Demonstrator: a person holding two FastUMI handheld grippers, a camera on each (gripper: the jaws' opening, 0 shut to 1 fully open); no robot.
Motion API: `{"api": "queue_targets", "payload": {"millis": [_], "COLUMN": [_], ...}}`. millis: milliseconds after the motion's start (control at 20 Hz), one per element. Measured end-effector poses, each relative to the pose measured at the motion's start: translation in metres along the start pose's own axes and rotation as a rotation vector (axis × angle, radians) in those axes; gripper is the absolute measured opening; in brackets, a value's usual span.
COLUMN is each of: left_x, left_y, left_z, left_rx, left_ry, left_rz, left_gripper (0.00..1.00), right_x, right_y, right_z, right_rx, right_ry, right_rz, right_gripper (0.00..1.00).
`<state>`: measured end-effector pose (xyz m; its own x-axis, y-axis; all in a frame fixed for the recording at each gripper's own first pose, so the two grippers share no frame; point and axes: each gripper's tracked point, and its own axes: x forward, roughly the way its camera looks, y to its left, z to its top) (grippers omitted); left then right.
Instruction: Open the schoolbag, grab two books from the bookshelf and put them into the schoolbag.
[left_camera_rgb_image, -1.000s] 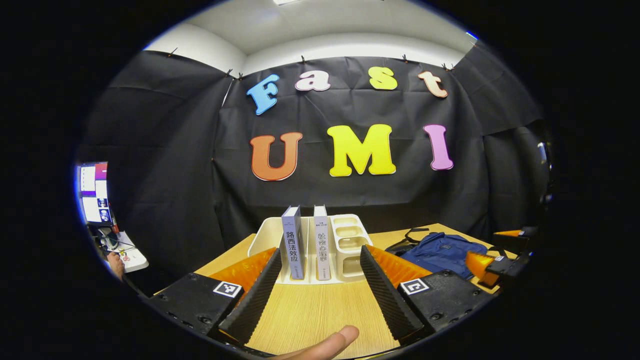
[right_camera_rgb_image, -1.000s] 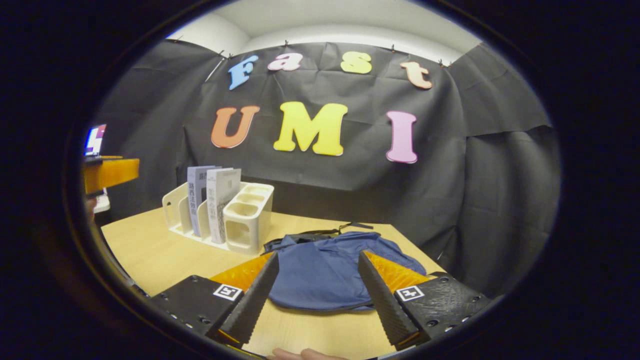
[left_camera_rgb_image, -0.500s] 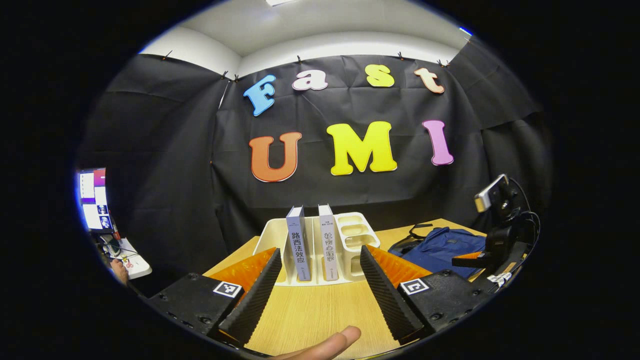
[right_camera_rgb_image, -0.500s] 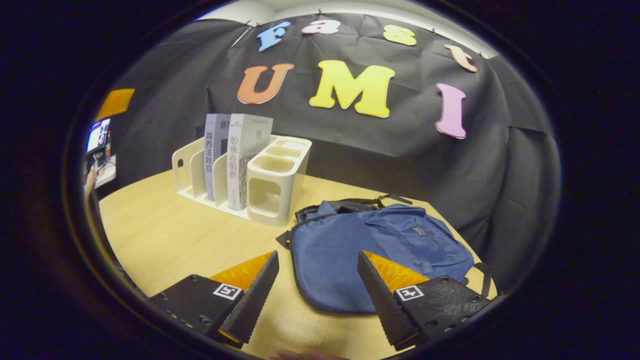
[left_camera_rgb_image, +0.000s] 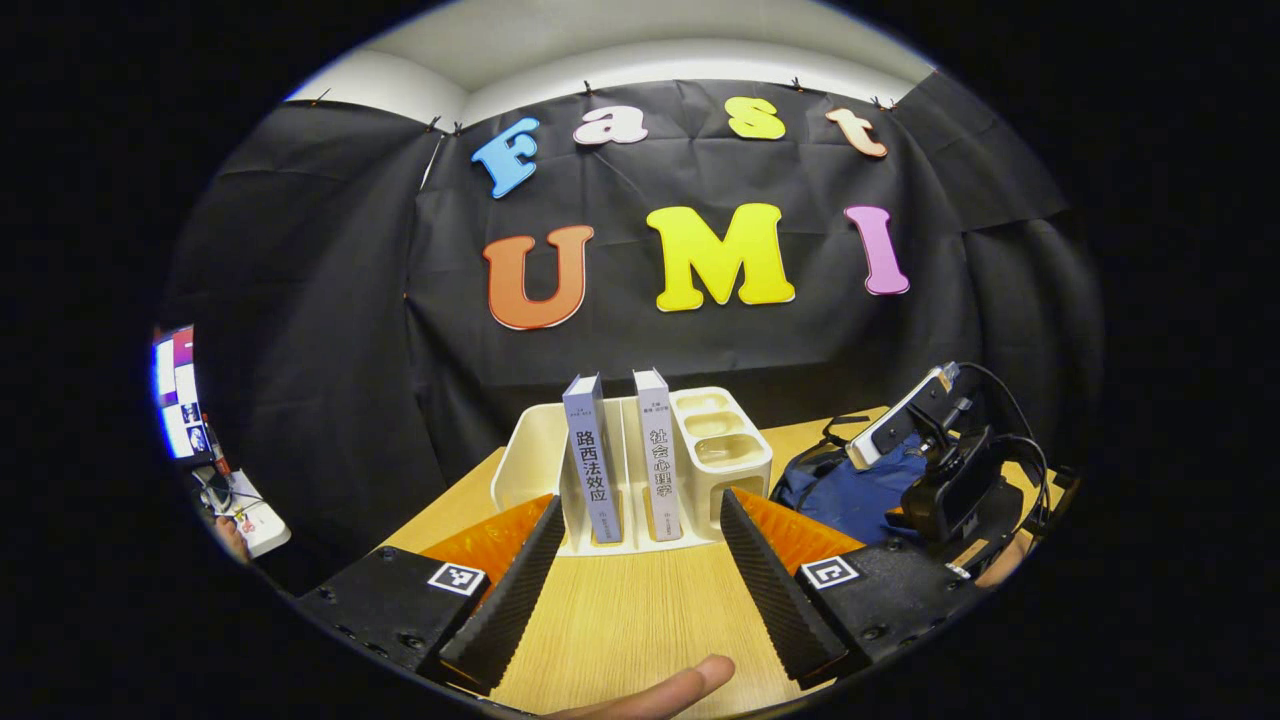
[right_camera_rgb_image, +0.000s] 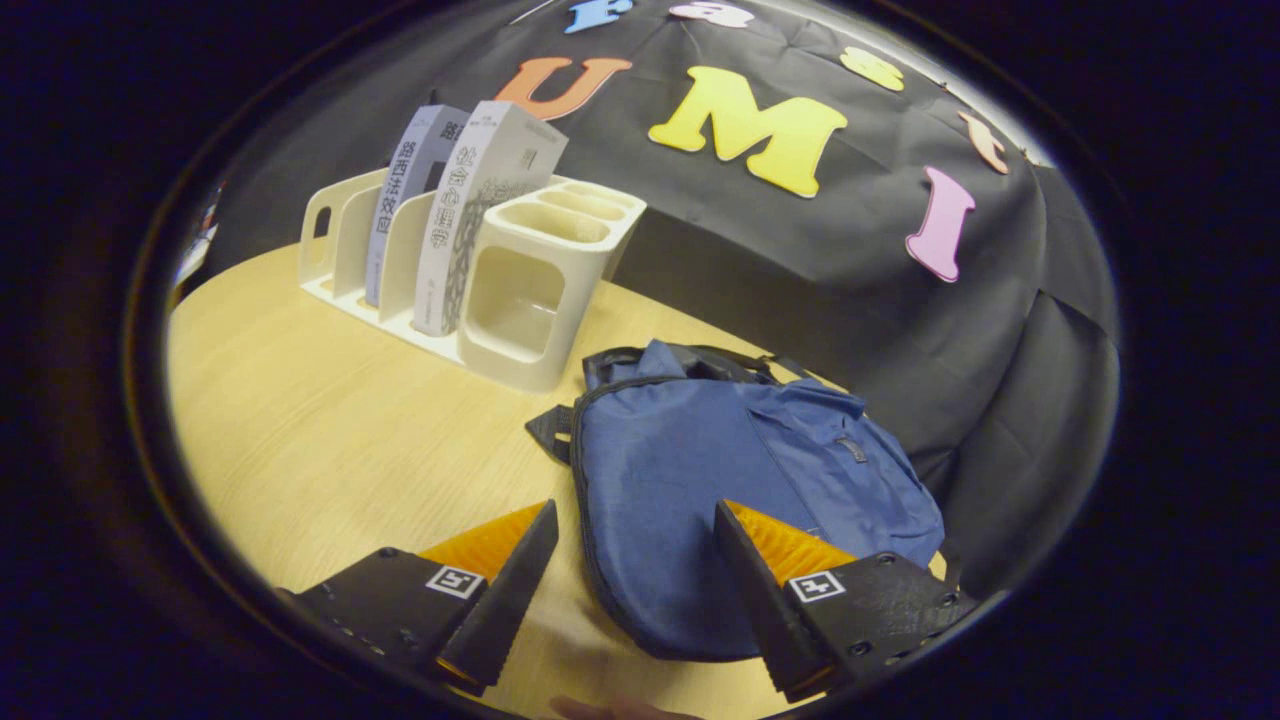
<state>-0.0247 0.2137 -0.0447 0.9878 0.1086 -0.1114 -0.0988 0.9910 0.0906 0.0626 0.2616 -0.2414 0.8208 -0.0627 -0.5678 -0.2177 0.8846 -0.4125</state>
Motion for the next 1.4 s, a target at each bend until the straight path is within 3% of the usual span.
{"api": "queue_targets", "payload": {"millis": [100,150,300,400,550,600,750,800,850,950,1000,1100,1400], "left_x": [0.003,0.003,0.004,0.005,0.005,0.004,0.002,0.002,0.002,0.002,0.003,0.004,0.008], "left_y": [0.003,0.005,0.002,-0.001,-0.005,-0.006,-0.008,-0.008,-0.007,-0.008,-0.009,-0.010,-0.008], "left_z": [-0.002,-0.002,-0.006,-0.007,-0.006,-0.006,-0.005,-0.004,-0.003,-0.002,-0.003,-0.005,-0.010], "left_rx": [-0.002,-0.002,-0.006,0.000,0.001,-0.004,-0.008,-0.007,-0.007,-0.010,-0.014,-0.017,-0.057], "left_ry": [0.006,0.008,0.016,0.021,0.018,0.016,0.013,0.011,0.008,0.007,0.009,0.014,0.029], "left_rz": [0.006,0.012,0.011,0.003,-0.011,-0.018,-0.020,-0.020,-0.022,-0.022,-0.026,-0.031,-0.030], "left_gripper": [0.99,0.98,0.99,0.99,0.99,0.99,0.99,0.99,0.98,0.99,0.98,0.99,0.99], "right_x": [0.008,0.012,0.019,0.016,0.004,0.003,0.009,0.011,0.015,0.018,0.019,0.014,0.003], "right_y": [-0.009,-0.010,-0.012,-0.016,-0.039,-0.042,-0.045,-0.044,-0.044,-0.045,-0.047,-0.050,-0.088], "right_z": [0.005,0.004,0.004,0.008,0.028,0.033,0.030,0.030,0.034,0.036,0.034,0.041,0.062], "right_rx": [-0.035,-0.051,-0.054,-0.038,-0.066,-0.073,-0.089,-0.087,-0.089,-0.067,-0.063,-0.047,0.147], "right_ry": [0.003,0.017,0.056,0.059,-0.005,-0.018,-0.008,0.000,0.001,-0.001,0.002,-0.005,-0.040], "right_rz": [-0.052,-0.063,-0.057,-0.057,-0.137,-0.158,-0.181,-0.183,-0.181,-0.167,-0.160,-0.128,-0.080], "right_gripper": [0.92,0.97,0.87,0.85,0.83,0.78,0.77,0.57,0.58,0.39,0.16,0.06,0.06]}}
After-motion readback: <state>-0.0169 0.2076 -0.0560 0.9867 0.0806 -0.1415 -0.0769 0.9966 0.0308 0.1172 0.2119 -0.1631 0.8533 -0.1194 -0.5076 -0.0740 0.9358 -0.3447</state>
